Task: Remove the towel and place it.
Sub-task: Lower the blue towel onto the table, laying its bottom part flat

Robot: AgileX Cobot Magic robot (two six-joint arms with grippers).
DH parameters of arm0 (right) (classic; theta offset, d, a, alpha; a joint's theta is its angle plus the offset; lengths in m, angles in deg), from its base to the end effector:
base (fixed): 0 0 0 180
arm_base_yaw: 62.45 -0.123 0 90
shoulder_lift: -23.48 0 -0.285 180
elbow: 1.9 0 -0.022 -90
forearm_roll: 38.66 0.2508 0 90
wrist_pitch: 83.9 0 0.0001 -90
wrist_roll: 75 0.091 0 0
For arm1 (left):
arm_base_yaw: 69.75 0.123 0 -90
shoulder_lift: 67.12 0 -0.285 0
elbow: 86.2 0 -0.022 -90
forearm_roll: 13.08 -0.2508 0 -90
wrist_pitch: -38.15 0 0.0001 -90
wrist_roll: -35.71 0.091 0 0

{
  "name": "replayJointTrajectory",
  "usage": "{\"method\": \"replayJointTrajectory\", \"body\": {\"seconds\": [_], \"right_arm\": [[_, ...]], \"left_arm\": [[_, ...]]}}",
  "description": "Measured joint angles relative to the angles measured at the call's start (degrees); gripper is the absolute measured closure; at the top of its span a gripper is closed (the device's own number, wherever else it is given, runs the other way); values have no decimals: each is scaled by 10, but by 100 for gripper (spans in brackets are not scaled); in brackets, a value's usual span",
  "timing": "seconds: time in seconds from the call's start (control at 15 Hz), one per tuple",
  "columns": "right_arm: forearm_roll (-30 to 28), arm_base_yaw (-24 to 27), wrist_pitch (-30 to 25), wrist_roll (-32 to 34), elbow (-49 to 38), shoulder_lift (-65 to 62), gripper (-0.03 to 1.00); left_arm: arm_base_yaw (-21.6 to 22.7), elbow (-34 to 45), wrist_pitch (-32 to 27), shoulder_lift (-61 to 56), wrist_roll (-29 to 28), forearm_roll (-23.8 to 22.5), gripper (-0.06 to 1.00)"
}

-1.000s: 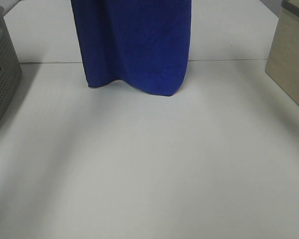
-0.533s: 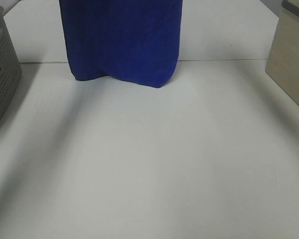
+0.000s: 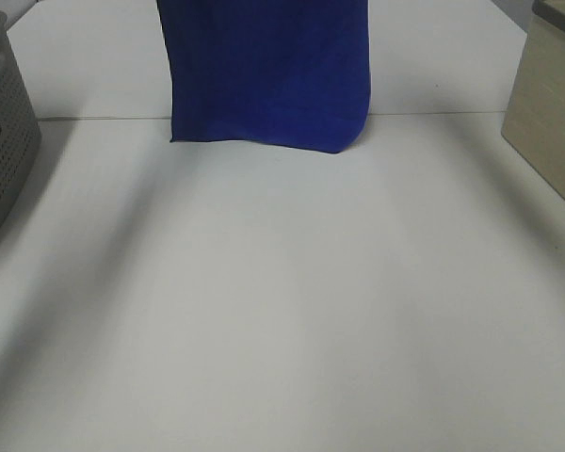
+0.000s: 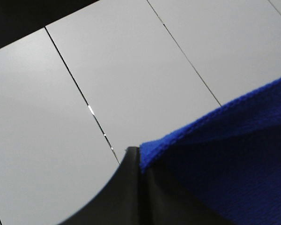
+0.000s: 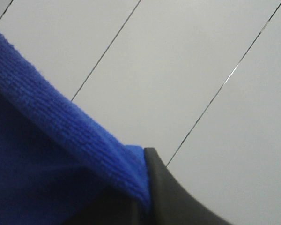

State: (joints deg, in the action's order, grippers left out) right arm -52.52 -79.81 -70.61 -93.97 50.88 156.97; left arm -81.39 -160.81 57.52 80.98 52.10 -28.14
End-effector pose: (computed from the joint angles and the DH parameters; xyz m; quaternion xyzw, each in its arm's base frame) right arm 0.4989 0.1612 0.4262 -0.2556 0.4960 -0.0939 0.8245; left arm 0.5374 -0.1187 0.4182 0.2013 0.4146 0.1268 0.8783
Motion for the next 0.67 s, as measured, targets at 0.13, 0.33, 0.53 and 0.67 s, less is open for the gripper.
{"method": "replayJointTrajectory", "body": {"seconds": [0.13, 0.33, 0.53, 0.67], "right_arm": [[0, 0, 36, 6, 0, 0, 95], [0, 0, 50, 19, 0, 0, 95], [0, 0, 50, 19, 0, 0, 95], [0, 0, 48, 19, 0, 0, 95]], "left_arm": [[1, -6, 12, 0, 12, -6, 94], [1, -9, 34, 0, 43, -9, 94], [1, -13, 38, 0, 46, -13, 94], [1, -13, 36, 0, 46, -21, 94]]}}
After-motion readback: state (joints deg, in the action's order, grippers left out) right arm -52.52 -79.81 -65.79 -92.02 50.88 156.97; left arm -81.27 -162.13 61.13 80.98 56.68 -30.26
